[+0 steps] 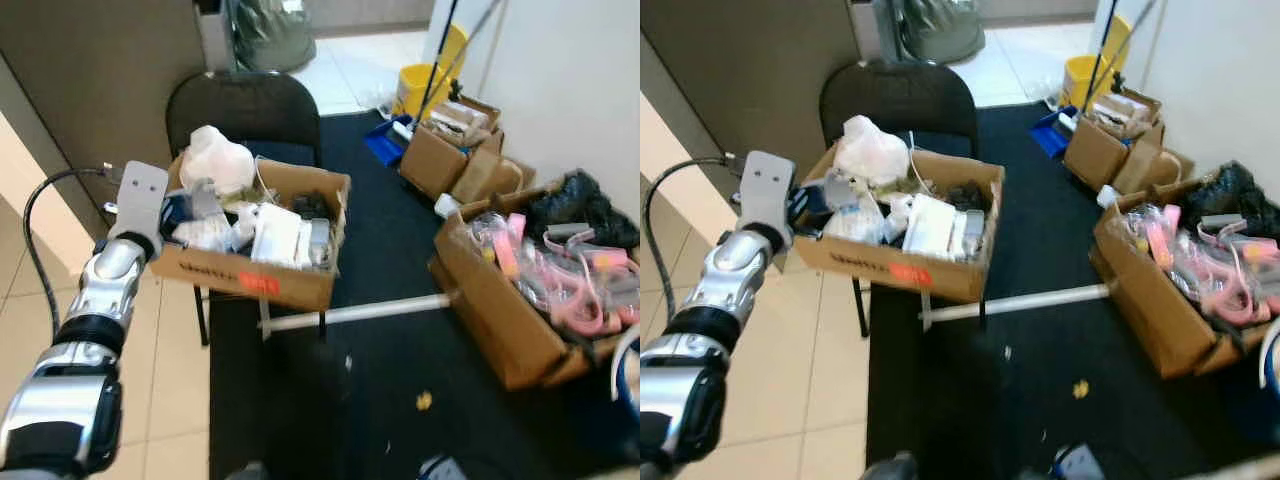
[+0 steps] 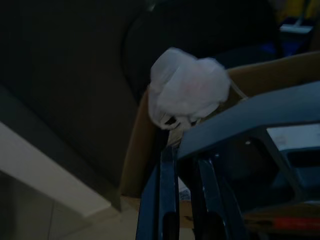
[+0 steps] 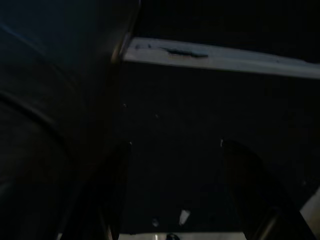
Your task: Picking trash to rubbish bin
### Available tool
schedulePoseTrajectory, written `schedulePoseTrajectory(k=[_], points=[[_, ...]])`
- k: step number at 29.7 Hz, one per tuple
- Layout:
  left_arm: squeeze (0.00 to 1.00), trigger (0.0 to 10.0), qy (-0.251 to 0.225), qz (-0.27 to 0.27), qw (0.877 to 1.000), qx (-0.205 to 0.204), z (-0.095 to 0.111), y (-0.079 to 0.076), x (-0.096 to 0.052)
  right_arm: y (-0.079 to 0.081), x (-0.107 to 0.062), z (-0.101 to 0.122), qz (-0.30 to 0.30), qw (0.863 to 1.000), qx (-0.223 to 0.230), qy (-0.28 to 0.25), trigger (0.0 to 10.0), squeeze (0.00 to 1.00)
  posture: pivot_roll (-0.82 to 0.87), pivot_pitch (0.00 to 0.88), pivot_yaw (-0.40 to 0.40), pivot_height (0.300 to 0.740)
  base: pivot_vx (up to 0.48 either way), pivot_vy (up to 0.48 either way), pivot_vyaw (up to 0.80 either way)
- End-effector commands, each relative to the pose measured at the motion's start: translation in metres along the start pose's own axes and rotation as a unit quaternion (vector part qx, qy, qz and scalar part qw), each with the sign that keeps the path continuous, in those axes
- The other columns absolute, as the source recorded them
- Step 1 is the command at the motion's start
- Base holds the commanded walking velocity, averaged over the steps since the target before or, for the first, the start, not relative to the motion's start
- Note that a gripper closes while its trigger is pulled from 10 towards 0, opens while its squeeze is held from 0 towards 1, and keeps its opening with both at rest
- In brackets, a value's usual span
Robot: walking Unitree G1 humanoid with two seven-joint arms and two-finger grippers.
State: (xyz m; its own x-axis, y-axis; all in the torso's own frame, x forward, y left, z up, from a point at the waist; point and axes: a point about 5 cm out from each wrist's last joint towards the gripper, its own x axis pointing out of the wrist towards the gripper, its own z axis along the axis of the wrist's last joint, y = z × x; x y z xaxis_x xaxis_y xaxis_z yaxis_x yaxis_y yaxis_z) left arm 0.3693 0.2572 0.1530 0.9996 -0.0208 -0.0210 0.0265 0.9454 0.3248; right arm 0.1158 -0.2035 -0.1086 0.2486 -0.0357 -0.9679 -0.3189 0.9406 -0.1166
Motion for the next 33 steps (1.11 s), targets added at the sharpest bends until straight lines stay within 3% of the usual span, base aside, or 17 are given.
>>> schedulePoseTrajectory(k=[1,9,11,18,23,24,25,26,33], points=[[0.0,10.0,0.006,-0.017,1.0,-0.002,-0.005,-0.006,-0.001,0.01,0.001,-0.004,0.017,1.0,0.009,0.003,10.0,0.0,0.02,0.097,0.042,0.74,0.349,0.0,0.0],[0.0,10.0,-0.004,-0.042,0.999,-0.011,-0.002,-0.014,0.001,0.01,0.001,-0.004,0.015,1.0,0.007,0.004,10.0,0.0,0.0,0.092,0.044,0.74,0.326,0.0,0.0],[0.0,10.0,-0.021,-0.077,0.997,-0.015,0.004,-0.024,0.003,0.009,0.001,-0.005,0.017,1.0,0.006,0.007,10.0,0.0,0.0,0.092,0.044,0.74,0.247,0.0,0.0],[0.0,10.0,-0.022,-0.108,0.994,-0.02,0.003,-0.033,0.003,0.009,0.001,-0.005,0.018,1.0,0.007,0.007,10.0,0.0,0.0,0.088,0.045,0.74,0.245,0.0,-0.68],[0.0,10.0,-0.005,-0.151,0.987,-0.055,-0.004,-0.045,0.0,0.009,0.001,-0.005,0.016,1.0,0.01,0.005,10.0,0.0,0.0,0.09,0.044,0.74,0.0,0.0,0.0],[0.75,10.0,-0.006,-0.164,0.985,-0.057,-0.005,-0.048,-0.001,0.009,0.001,-0.006,0.016,1.0,0.01,0.005,10.0,0.0,0.0,0.096,0.042,0.74,0.0,0.0,0.0],[0.75,10.0,-0.007,-0.173,0.983,-0.059,-0.006,-0.049,-0.002,0.008,0.001,-0.006,0.016,1.0,0.01,0.006,10.0,0.0,0.0,0.096,0.042,0.74,0.0,0.0,0.0],[1.0,10.0,-0.008,-0.184,0.981,-0.062,-0.007,-0.052,-0.003,0.008,0.001,-0.006,0.016,1.0,0.011,0.006,10.0,0.0,0.0,0.096,0.042,0.74,0.0,0.0,0.0],[1.0,10.0,-0.004,-0.195,0.979,-0.059,-0.009,-0.053,-0.005,0.009,0.001,-0.006,0.017,1.0,0.013,0.006,10.0,0.0,0.0,0.096,0.042,0.74,0.0,0.0,0.0]])
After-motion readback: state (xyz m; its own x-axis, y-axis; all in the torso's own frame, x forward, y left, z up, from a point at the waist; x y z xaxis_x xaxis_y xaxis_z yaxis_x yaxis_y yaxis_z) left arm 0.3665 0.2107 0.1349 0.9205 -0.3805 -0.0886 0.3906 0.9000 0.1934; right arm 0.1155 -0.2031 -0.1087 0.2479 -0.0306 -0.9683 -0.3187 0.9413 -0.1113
